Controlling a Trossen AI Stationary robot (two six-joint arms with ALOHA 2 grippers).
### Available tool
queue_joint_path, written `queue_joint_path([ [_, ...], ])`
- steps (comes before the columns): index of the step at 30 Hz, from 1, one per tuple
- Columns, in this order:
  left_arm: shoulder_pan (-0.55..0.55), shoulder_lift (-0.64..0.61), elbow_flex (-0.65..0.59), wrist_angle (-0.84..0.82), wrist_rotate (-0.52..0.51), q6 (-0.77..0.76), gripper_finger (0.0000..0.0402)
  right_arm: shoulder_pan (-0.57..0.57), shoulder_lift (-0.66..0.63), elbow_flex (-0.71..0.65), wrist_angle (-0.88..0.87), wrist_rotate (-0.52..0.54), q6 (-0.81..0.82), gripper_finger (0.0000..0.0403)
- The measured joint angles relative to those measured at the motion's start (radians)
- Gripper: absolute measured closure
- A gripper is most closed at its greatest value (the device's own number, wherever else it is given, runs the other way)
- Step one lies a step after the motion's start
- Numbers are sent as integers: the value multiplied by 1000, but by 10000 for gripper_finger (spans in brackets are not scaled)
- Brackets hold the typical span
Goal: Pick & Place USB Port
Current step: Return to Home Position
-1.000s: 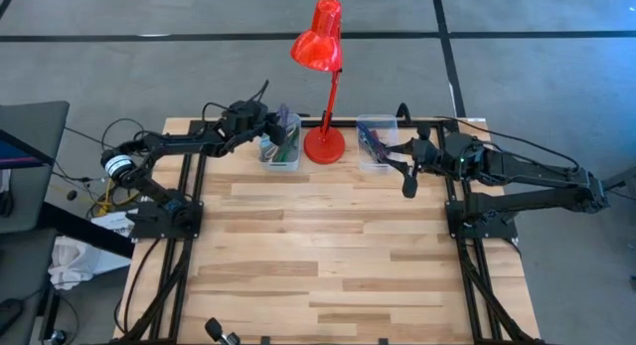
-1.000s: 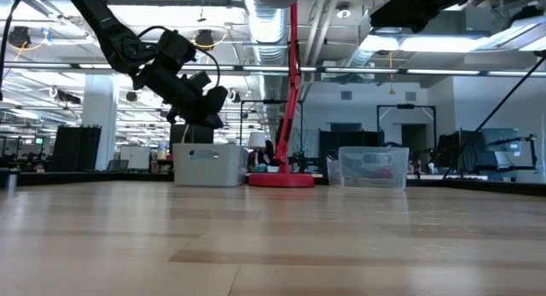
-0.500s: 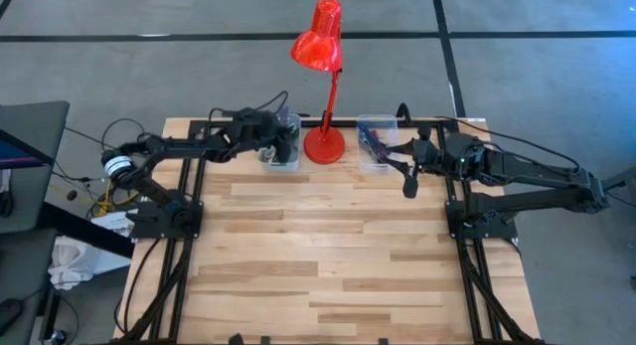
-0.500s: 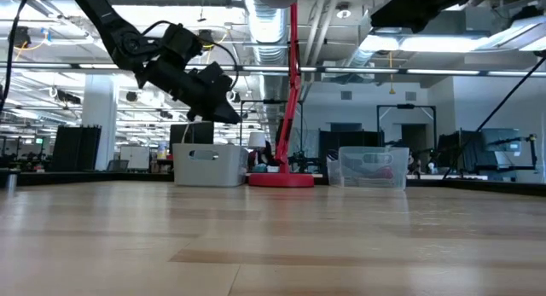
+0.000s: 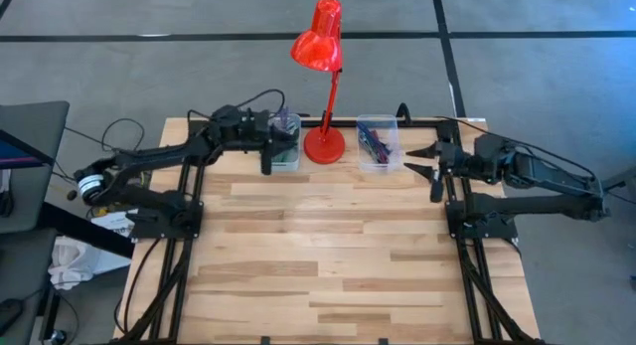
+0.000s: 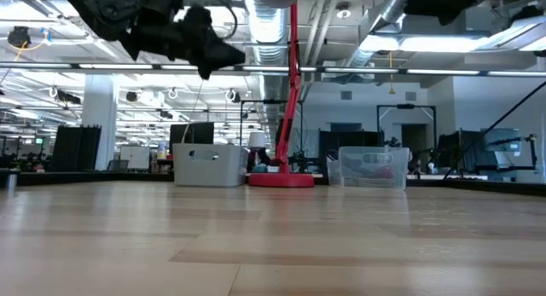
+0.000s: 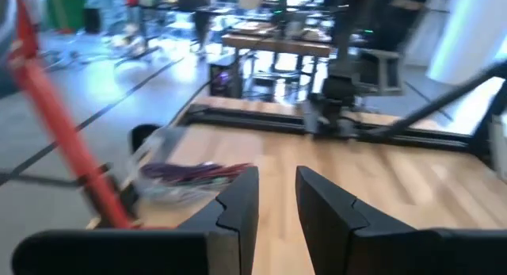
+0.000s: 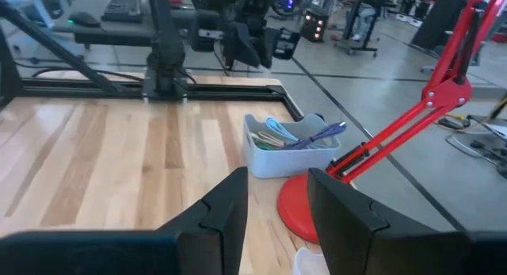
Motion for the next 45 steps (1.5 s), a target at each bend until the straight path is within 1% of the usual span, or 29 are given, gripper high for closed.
queue_joint_path([
  [13, -162, -205, 0, -317, 16, 115, 316, 106, -115, 0, -94, -7, 17, 278],
  [15, -196, -233, 0, -345, 35, 120, 316, 125, -135, 0, -109, -7, 25, 278],
  [19, -269, -283, 0, -398, 38, 147, 316, 155, -173, -1, -136, -7, 45, 278],
  [22, -300, -319, 0, -438, 28, 173, 316, 168, -210, -38, -116, 10, 46, 278],
  [25, -305, -351, -30, -442, -7, 177, 316, 170, -259, -106, -97, 14, 60, 278],
  [28, -304, -383, -92, -435, -27, 164, 316, 170, -314, -166, -87, 17, 80, 278],
  [31, -306, -420, -161, -372, -27, 151, 316, 170, -372, -205, -69, 17, 90, 278],
  [33, -306, -449, -202, -336, -26, 141, 316, 170, -412, -213, -68, 19, 90, 278],
  [39, -306, -575, -311, -324, -26, 112, 316, 170, -513, -213, -74, 17, 89, 278],
  [45, -306, -691, -417, -252, -26, 88, 316, 170, -536, -214, -77, 13, 87, 278],
])
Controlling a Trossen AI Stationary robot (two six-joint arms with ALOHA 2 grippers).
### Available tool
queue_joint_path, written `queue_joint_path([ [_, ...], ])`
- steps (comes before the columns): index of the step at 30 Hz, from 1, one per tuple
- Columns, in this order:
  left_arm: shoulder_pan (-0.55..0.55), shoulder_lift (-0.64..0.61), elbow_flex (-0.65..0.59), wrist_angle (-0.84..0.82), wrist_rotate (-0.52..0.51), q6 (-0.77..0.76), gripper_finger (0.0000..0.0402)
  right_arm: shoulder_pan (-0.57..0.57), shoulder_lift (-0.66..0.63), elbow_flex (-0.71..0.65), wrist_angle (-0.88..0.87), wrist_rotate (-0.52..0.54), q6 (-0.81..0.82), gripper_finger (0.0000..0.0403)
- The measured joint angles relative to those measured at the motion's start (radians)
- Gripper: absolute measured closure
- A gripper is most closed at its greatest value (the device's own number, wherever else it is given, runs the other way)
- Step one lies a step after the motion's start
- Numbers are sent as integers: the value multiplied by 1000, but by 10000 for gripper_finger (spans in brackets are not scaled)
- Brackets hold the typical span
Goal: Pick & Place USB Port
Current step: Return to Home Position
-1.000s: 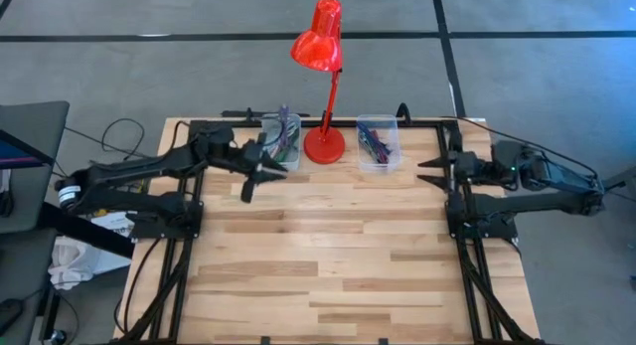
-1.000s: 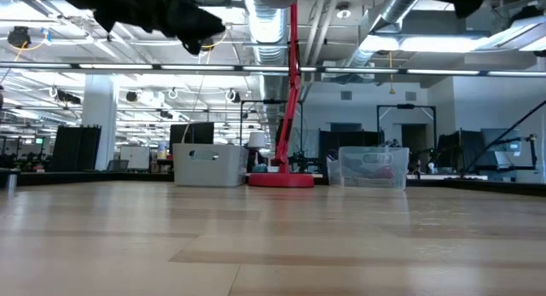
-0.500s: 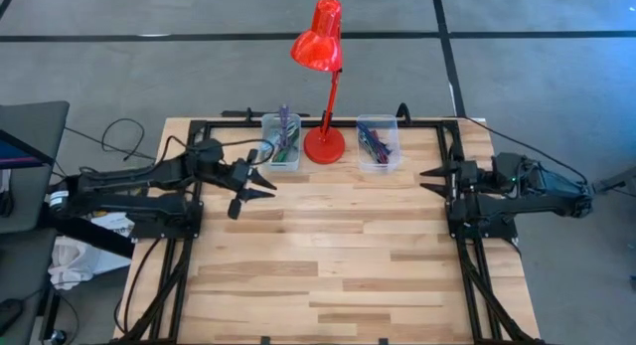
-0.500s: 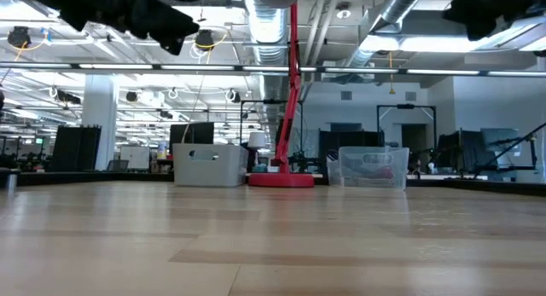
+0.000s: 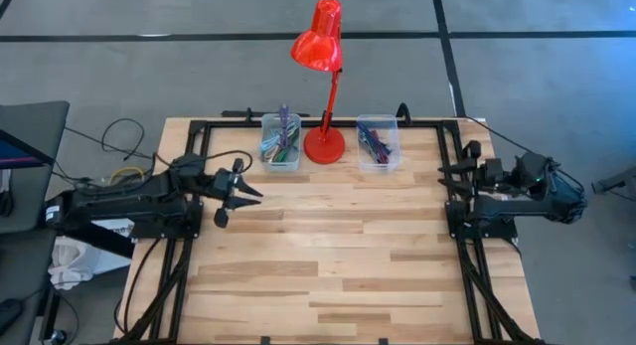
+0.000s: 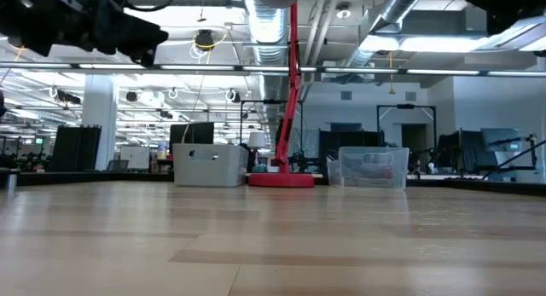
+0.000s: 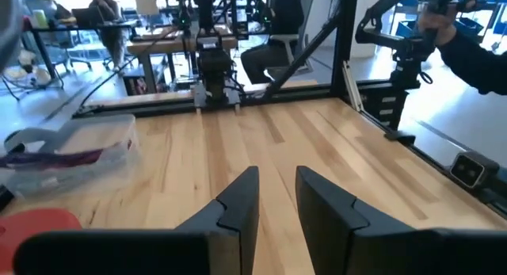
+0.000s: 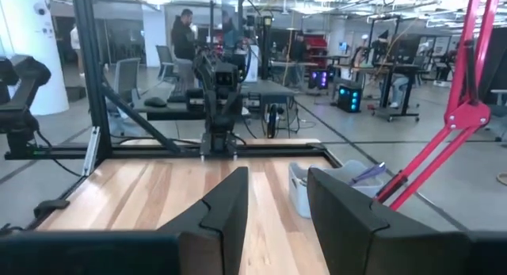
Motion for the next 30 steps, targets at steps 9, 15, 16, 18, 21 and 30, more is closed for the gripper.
queue_joint_path([
  [9, 0, -74, -126, 52, 0, -29, 316, -1, 10, -128, 143, 32, 8, 278],
  [15, 0, -73, -173, 96, 0, -32, 316, -3, 10, -198, 268, 56, 3, 278],
  [16, 0, -73, -178, 98, 0, -34, 316, -4, 9, -207, 302, 56, -5, 278],
  [18, 0, -73, -185, 115, 0, -34, 316, -4, 9, -223, 329, 58, -23, 278],
  [21, 0, -73, -188, 118, 0, -36, 316, -5, 10, -248, 327, 75, -23, 278],
  [30, -1, -72, -228, 131, 0, -48, 316, -3, 10, -340, 333, 76, 18, 287],
])
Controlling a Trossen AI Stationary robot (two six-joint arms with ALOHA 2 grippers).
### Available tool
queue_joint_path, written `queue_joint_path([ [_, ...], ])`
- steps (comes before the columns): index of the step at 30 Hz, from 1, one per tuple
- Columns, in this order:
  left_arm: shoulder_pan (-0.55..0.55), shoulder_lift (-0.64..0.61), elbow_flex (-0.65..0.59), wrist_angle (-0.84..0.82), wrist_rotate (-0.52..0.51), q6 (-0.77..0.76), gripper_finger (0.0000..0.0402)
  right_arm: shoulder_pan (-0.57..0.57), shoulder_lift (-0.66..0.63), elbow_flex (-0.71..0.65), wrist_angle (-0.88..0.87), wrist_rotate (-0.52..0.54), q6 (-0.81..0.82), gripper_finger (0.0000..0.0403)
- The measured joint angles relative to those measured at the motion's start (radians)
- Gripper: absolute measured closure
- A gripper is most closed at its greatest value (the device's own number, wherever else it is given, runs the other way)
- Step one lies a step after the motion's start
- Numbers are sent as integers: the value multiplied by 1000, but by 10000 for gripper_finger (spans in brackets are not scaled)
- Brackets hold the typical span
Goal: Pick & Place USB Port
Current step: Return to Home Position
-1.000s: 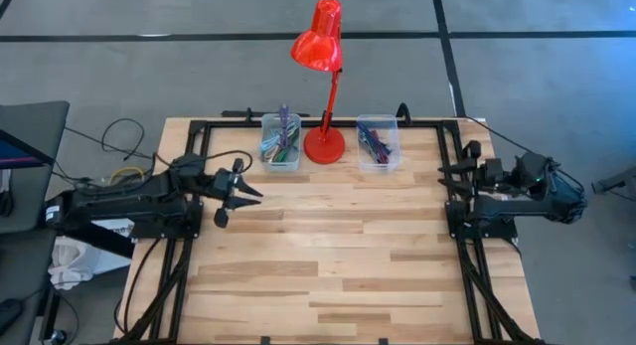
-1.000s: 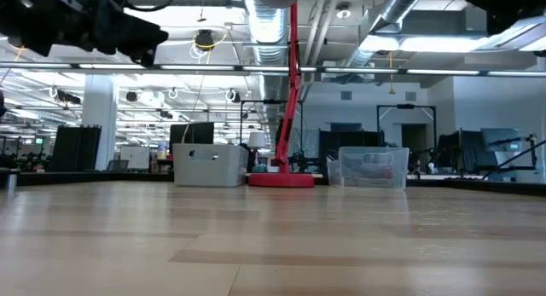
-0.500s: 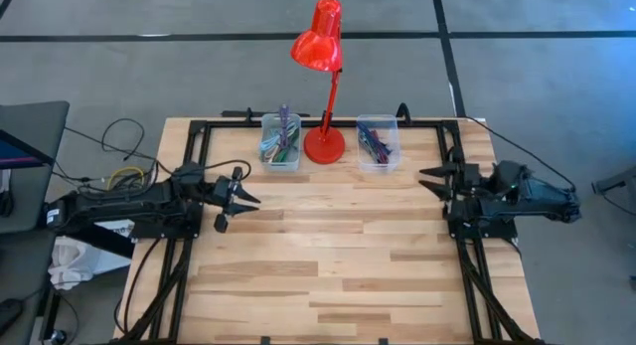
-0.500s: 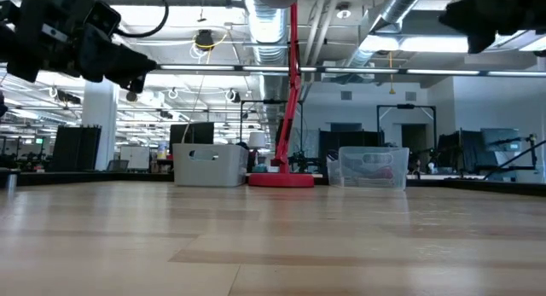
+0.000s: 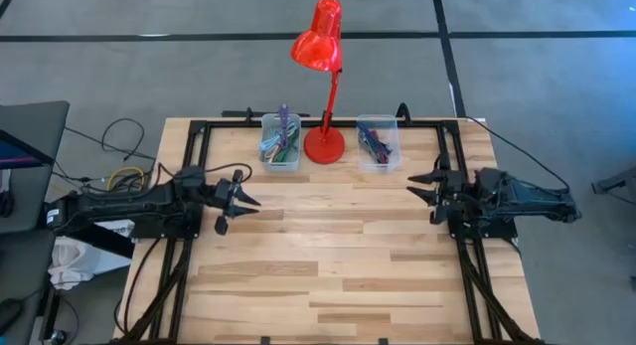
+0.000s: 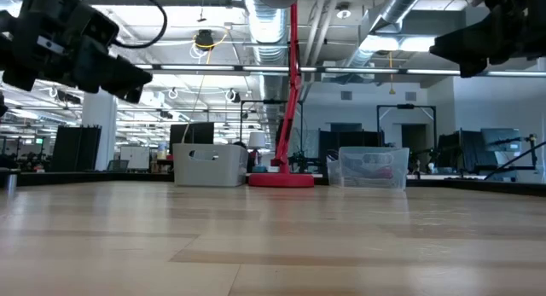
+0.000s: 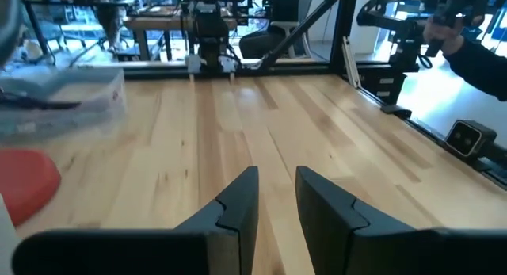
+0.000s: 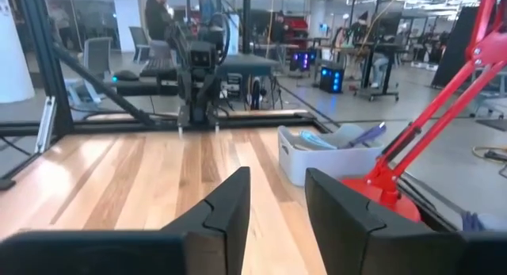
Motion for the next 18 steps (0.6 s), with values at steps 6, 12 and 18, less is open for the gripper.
queue_joint_path([
  [6, 0, 0, -40, 33, 0, -28, 316, 0, 0, -4, -35, 0, -3, 295],
  [12, 0, 0, -40, 34, 3, -33, 316, 7, 0, -4, -96, -11, 43, 295],
  [18, 0, 1, -40, 33, 3, -41, 316, 43, 0, -4, -97, -24, 45, 296],
])
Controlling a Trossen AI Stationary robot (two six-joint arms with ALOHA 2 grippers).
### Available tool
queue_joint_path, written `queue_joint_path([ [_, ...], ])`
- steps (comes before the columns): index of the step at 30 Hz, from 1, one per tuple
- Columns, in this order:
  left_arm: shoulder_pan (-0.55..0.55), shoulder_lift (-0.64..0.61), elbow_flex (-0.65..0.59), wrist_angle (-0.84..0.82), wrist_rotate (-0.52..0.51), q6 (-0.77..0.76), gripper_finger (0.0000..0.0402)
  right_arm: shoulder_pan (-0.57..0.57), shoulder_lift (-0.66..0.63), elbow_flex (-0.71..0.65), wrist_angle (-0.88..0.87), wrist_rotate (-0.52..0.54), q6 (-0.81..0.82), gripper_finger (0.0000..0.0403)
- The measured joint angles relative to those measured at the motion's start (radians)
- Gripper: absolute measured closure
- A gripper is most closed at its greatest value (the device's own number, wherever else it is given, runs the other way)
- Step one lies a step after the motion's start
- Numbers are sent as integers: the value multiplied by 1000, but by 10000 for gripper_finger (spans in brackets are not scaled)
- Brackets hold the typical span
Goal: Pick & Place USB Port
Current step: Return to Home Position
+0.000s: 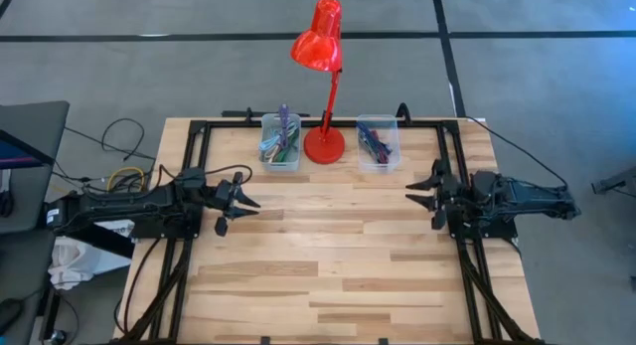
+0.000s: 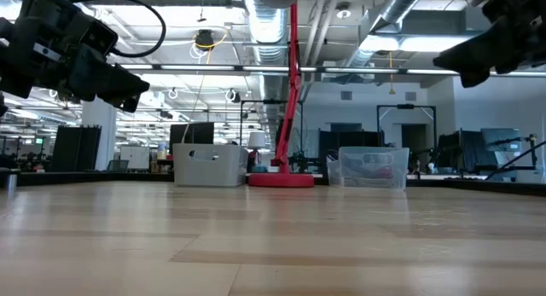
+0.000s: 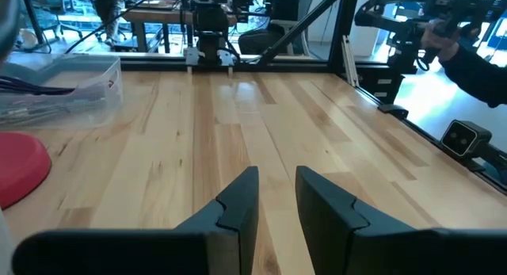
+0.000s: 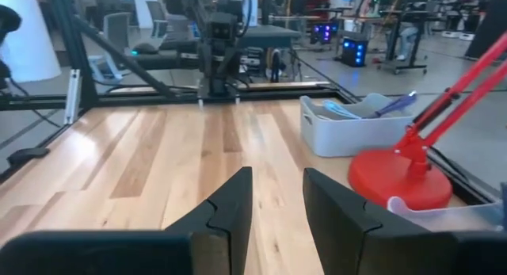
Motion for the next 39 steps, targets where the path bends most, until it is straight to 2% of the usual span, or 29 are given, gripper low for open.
queue_joint_path([
  [4, 0, 8, 0, -1, 0, 0, 316, 20, -1, -67, 60, 2, 0, 296],
  [9, 0, 13, 1, -1, 1, -19, 316, 24, -1, -151, 245, -2, -39, 296],
  [15, 0, 24, 1, -9, 1, -18, 316, 20, 6, -152, 240, -3, -78, 296],
  [24, 0, 125, 1, -5, -24, -15, 316, 30, 85, -152, 237, -11, -53, 296],
  [39, 0, 125, 2, 74, -26, 45, 316, 29, 92, -152, 240, -3, -26, 295],
])
